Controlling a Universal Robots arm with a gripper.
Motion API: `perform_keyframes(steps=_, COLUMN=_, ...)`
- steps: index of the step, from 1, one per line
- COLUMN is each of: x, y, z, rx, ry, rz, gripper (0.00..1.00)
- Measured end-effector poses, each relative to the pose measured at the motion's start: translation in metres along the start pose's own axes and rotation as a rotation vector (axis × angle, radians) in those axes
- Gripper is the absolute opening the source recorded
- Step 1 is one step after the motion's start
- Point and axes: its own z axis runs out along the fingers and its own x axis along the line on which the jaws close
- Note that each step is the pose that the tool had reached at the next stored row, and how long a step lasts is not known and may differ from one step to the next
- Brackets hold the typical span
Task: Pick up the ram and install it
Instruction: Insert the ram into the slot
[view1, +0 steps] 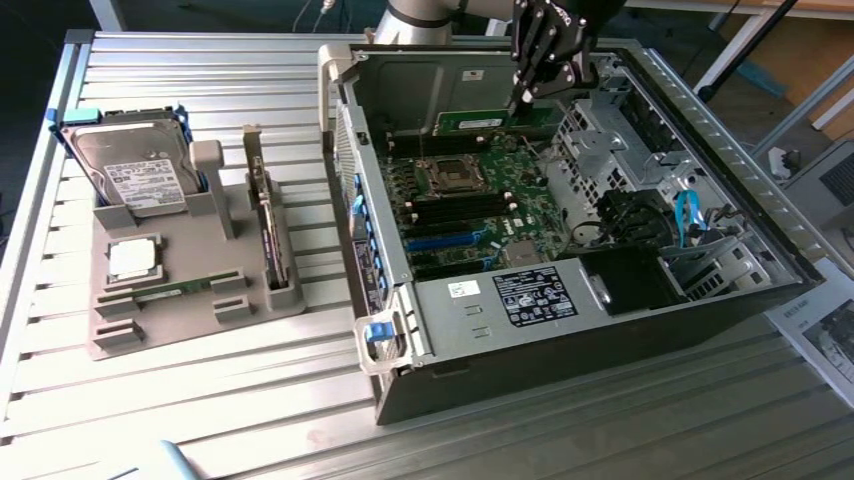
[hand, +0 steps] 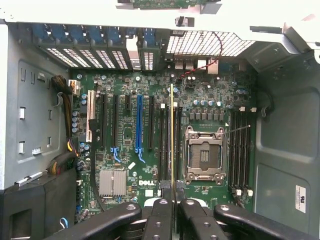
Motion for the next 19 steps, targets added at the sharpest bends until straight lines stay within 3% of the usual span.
perform_keyframes(steps=7, x=-0.001, y=0.0017, z=0.0006, rx=0.0006, ry=-0.0001, rz=0.000, gripper=0.12)
perform_keyframes(steps=19, x=0.000, y=0.0018, z=0.0247, rx=0.0015, ry=0.0002, rz=0.000, gripper=0.12)
